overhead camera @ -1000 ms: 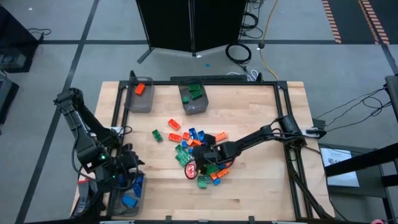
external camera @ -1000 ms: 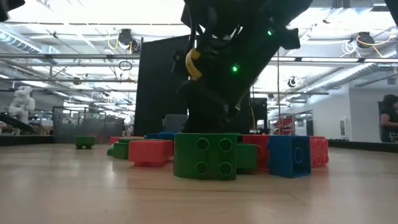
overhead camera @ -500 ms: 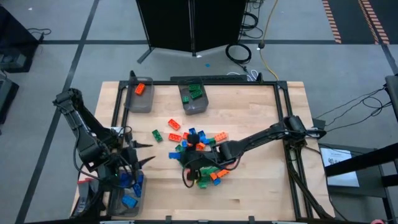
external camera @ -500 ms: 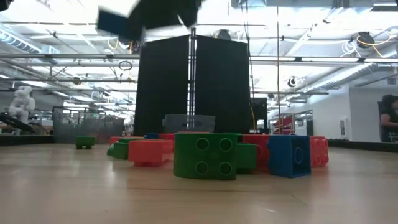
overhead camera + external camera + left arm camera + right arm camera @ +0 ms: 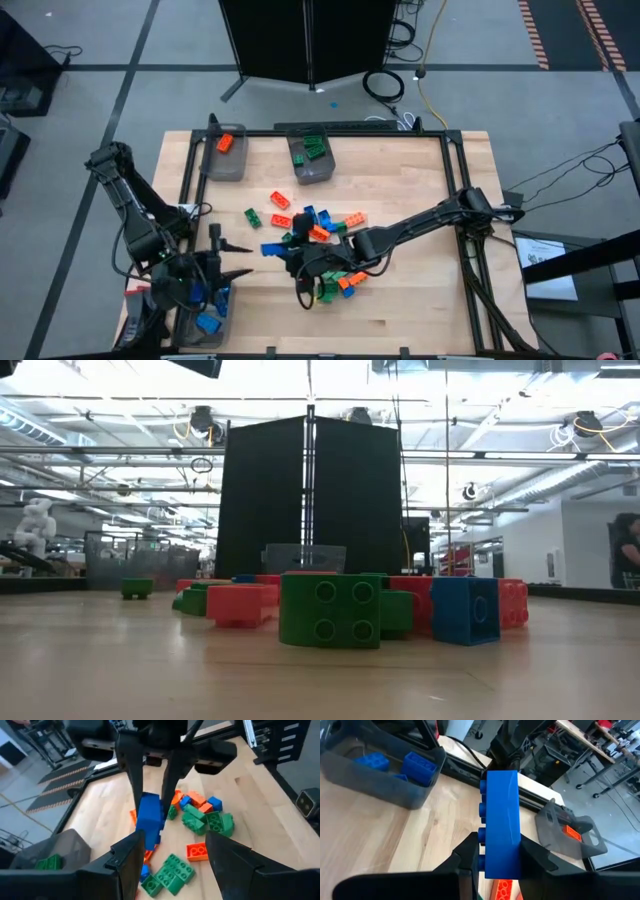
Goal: Sort blocks
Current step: Put the blue game piece into the bottom left black transparent bin
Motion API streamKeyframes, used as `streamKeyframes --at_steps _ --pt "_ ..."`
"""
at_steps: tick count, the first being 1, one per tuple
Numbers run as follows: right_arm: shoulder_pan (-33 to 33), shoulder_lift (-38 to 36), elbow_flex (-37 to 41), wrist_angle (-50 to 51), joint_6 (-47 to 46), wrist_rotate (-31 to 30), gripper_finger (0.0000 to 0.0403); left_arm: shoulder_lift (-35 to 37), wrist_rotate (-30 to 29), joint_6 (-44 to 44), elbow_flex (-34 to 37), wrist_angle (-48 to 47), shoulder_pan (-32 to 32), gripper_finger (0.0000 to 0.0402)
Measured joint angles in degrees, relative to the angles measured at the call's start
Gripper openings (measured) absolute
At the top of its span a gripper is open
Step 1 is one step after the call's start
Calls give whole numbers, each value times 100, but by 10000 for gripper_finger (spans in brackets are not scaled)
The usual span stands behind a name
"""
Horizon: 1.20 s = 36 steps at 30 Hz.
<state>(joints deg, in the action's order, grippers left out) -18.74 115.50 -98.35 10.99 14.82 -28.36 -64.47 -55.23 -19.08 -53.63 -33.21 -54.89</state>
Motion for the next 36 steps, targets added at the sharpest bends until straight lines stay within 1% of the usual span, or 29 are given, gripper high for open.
streamKeyframes --at_steps 9,15,19,22,26,29,31,34,35,36 --pt "-85 0 0 -313 258 25 77 1 -11 53 0 -24 567 210" --pt "-125 0 4 -282 407 24 77 -18 656 231 0 107 840 210" --pt "-127 0 2 -382 434 24 77 -72 757 733 0 422 914 210" --pt "-125 0 2 -370 449 24 77 -152 963 1056 0 716 1001 210" --pt "-125 0 2 -413 493 20 77 -249 1001 1248 0 855 1126 205" --pt "-125 0 2 -385 489 11 77 -292 1007 1253 0 828 1219 178" --pt "-123 0 2 -396 489 -5 77 -299 1008 1253 0 826 1256 146" --pt "-116 0 2 -395 395 2 78 -299 931 1338 0 785 1248 87" --pt "-116 0 2 -387 352 14 82 -301 906 1346 0 778 1239 73" --pt "-116 0 2 -377 326 15 92 -299 902 1337 0 779 1229 72"
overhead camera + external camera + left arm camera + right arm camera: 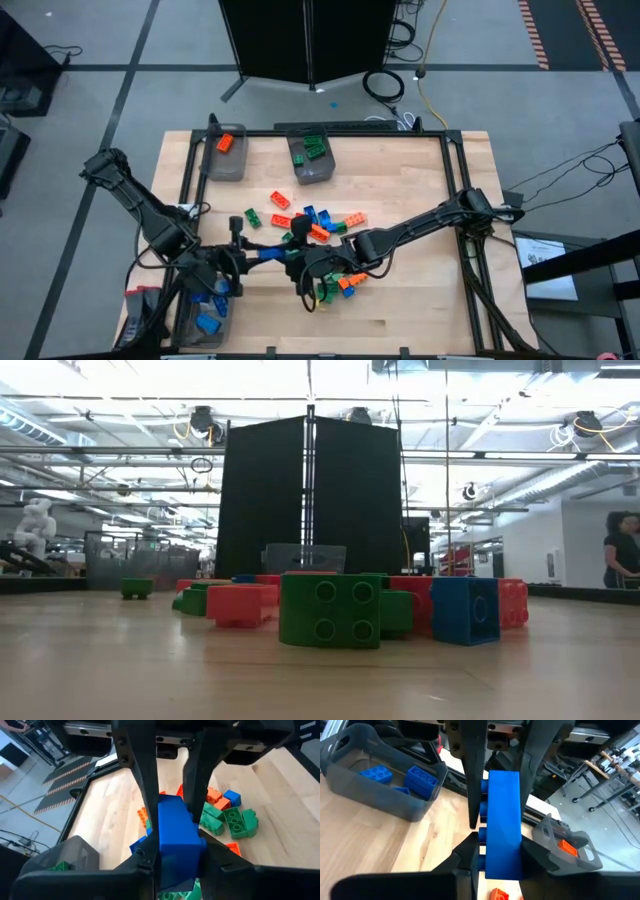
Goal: Sort blocks
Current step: Put the blue game piece into the bottom left black transparent bin
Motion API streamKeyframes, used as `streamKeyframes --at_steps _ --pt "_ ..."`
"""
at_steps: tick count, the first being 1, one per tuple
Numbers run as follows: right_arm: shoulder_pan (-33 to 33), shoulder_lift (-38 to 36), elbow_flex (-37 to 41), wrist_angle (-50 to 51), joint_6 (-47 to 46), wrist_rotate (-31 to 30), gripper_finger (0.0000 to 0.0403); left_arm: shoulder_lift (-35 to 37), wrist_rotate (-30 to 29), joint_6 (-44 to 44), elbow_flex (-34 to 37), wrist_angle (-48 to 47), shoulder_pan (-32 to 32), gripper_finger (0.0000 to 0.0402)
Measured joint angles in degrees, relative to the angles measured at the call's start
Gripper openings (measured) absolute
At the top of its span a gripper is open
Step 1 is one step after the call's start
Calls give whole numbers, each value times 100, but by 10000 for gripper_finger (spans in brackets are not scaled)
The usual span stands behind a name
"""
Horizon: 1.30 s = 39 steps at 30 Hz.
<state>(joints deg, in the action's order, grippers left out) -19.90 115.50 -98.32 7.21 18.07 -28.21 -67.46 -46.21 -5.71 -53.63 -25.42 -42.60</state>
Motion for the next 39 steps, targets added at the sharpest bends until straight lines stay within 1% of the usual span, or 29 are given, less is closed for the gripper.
streamKeyframes --at_steps 4,6,9,12,14,16,19,21,22,24,27,30,33,35,37,39 --pt "0 0 -2 203 -44 -36 147 2 -42 -154 0 -73 -19 72" --pt "-4 0 -2 433 -49 -65 168 3 -49 -168 0 -85 -23 72" --pt "-11 -20 -9 1020 -115 -332 186 4 -76 -275 0 -222 -25 72" --pt "-52 -123 2 1865 -518 -771 190 11 -60 -1050 0 -928 -90 72" --pt "-57 -254 2 2439 -983 -824 188 9 359 -1853 0 -1666 -154 72" --pt "-52 -352 -4 2793 -1459 -796 184 9 998 -2887 0 -2368 -246 72" --pt "-46 -406 -4 3157 -1856 -774 179 9 2265 -4487 0 -3063 -434 72" --pt "-48 -407 -4 3262 -1923 -768 177 9 3141 -5356 0 -3265 -656 72" --pt "-48 -407 -4 3277 -1929 -766 176 9 3462 -5700 0 -3293 -793 72" --pt "-48 -409 -4 3277 -1912 -765 175 9 3851 -6243 0 -3254 -1071 72" --pt "-31 -398 -4 3280 -1913 -756 175 9 4191 -6894 0 -3258 -1438 72" --pt "-7 -389 -4 3282 -1913 -748 175 9 4222 -7262 0 -3258 -1705 72" --pt "28 -389 -2 3122 -1915 -698 175 9 4225 -7334 0 -3258 -1875 77" --pt "84 -389 -2 3006 -1918 -291 175 9 4204 -7291 0 -3261 -1955 109" --pt "144 -389 -2 2942 -1950 216 175 9 4169 -7138 0 -3261 -2021 149" --pt "200 -382 -2 2915 -2060 516 176 9 4159 -7015 0 -3290 -2060 185"
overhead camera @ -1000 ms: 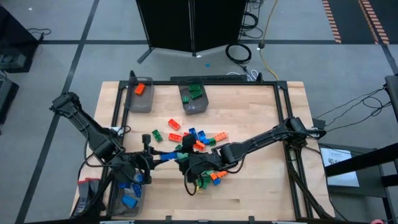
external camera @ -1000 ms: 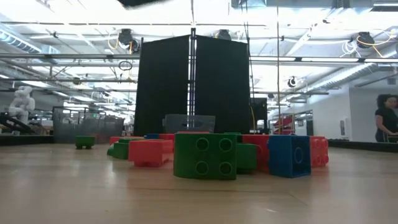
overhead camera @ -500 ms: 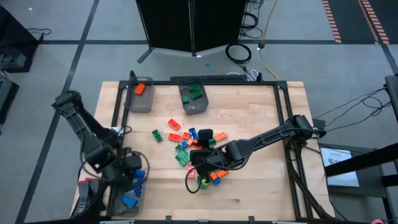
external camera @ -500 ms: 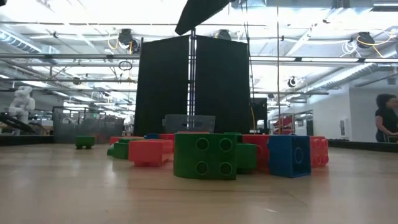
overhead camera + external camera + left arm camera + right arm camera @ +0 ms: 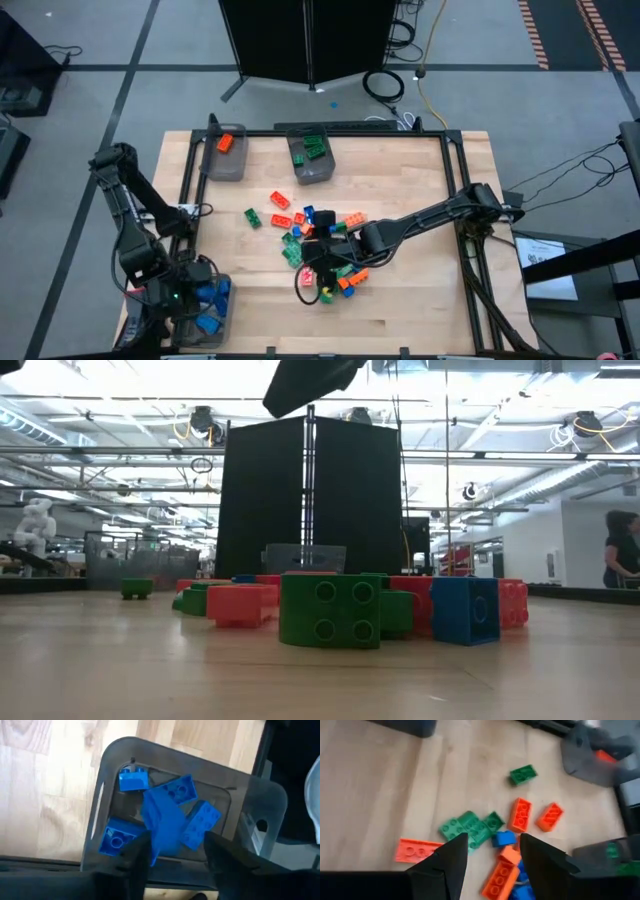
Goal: Sort blocks
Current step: Put the blue game piece into the bottom left black transparent bin, then put the orange game piece into the top left black transparent bin
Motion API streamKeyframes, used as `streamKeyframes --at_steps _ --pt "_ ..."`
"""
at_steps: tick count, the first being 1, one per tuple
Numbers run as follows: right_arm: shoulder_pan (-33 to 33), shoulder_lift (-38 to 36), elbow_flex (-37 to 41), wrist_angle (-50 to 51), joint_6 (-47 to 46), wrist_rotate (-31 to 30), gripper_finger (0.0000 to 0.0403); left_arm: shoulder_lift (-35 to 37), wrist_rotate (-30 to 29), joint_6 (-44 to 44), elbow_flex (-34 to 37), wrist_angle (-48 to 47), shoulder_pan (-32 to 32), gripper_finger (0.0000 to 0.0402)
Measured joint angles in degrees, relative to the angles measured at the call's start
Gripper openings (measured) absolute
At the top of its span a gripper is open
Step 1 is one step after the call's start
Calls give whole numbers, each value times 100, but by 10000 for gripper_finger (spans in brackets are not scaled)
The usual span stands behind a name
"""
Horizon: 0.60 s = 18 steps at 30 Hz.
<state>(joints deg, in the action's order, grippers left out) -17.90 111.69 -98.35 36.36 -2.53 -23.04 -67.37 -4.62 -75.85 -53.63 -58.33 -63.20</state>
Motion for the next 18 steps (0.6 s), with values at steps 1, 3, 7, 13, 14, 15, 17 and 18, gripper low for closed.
streamKeyframes --at_steps 1,3,7,13,14,15,17,18 --pt "33 33 1 -11 -32 52 176 0 -9 0 0 -36 -10 198" --pt "73 65 63 -2 -45 61 176 0 -11 -15 0 -96 -46 219" --pt "221 167 251 34 -109 78 181 0 -11 -20 0 45 -72 236" --pt "639 175 883 23 -571 120 199 0 -383 37 0 568 28 239" --pt "715 178 988 -15 -644 192 201 0 -490 95 0 641 47 239" --pt "788 178 1082 -114 -710 324 204 0 -595 143 0 714 70 239" --pt "907 174 1338 -475 -854 603 208 0 -774 220 0 832 103 239" --pt "953 174 1483 -706 -911 781 210 0 -827 281 0 876 119 239"
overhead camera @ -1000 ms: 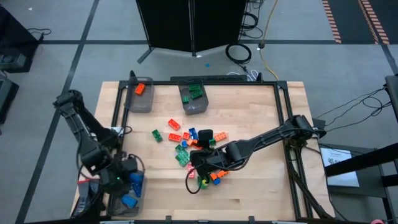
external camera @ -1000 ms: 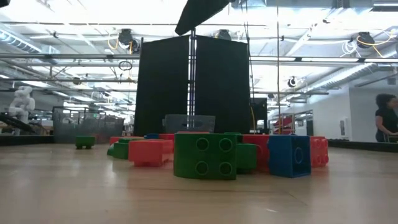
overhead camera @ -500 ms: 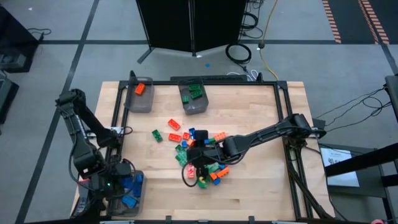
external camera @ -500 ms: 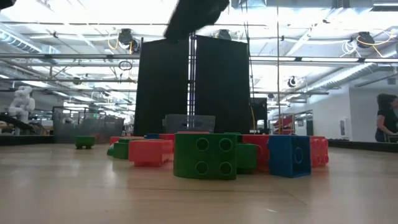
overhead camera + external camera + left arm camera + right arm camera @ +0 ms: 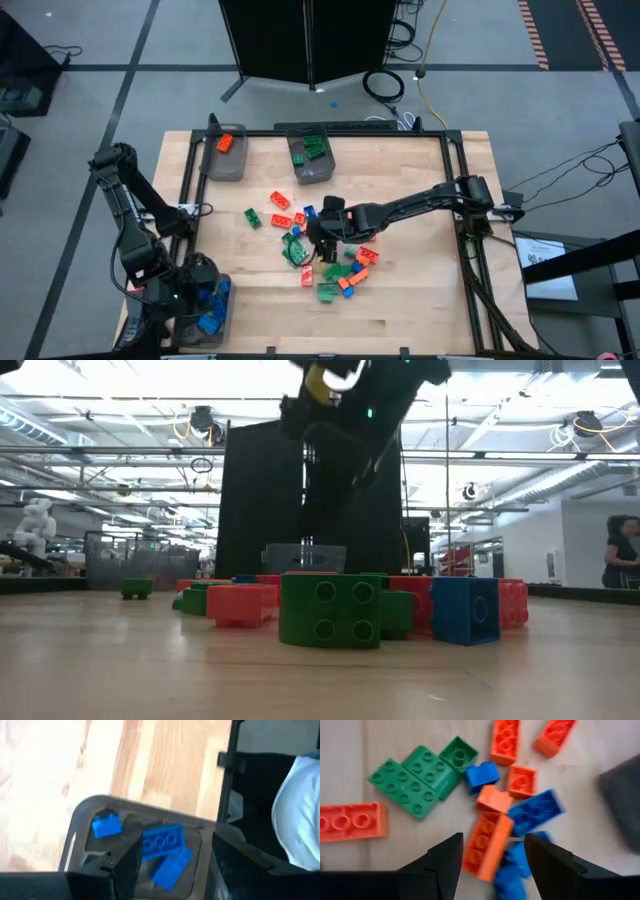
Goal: Sort blocks
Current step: Put the orange game piece into the top left black transparent bin
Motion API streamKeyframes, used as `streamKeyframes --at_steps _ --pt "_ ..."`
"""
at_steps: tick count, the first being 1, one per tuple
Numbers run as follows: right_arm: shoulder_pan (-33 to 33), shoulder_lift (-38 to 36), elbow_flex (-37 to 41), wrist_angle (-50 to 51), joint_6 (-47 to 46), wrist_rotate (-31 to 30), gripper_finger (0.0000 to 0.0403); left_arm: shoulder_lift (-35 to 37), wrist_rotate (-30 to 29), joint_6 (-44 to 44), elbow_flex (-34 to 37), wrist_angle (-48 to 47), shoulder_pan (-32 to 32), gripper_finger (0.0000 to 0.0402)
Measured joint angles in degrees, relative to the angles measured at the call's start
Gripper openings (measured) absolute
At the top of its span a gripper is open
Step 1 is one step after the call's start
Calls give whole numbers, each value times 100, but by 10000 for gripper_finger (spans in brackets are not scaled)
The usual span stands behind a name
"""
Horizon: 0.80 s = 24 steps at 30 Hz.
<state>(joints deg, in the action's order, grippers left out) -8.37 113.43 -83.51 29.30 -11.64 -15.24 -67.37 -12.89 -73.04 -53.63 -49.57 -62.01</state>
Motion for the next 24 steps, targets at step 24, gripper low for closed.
streamKeyframes --at_steps 24 --pt "160 578 639 -1216 -267 224 215 -2 -818 49 0 102 16 240"
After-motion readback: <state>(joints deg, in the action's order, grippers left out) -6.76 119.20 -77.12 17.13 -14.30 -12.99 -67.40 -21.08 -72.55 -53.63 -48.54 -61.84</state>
